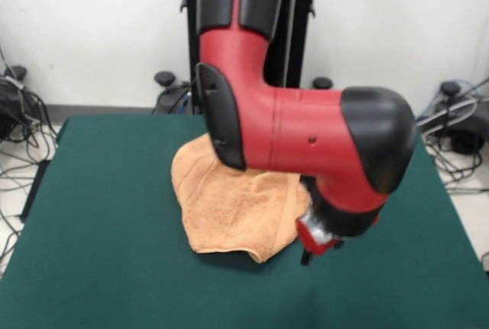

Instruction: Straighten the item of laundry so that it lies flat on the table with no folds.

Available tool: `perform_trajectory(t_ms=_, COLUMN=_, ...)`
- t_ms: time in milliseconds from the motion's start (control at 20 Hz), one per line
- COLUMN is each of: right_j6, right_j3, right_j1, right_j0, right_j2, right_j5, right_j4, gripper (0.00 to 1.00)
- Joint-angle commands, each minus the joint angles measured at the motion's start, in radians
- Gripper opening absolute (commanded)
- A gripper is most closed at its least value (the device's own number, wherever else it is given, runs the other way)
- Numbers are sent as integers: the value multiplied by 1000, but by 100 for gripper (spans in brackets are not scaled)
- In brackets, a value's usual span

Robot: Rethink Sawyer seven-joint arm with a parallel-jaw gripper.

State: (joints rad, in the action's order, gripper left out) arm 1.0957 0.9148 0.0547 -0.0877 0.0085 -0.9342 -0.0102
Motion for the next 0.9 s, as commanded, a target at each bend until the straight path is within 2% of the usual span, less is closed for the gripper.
perform_trajectory(t_ms=50, right_j6=437, right_j3=449, right_j1=222, right_j0=91, right_j2=0, right_j5=177, right_j4=51, gripper=100)
perform_trajectory(t_ms=400, right_j6=489, right_j3=610, right_j1=365, right_j0=145, right_j2=-49, right_j5=229, right_j4=80, gripper=100)
perform_trajectory(t_ms=700, right_j6=455, right_j3=732, right_j1=405, right_j0=90, right_j2=-25, right_j5=351, right_j4=55, gripper=100)
perform_trajectory(t_ms=900, right_j6=392, right_j3=735, right_j1=422, right_j0=68, right_j2=-61, right_j5=320, right_j4=-8, gripper=100)
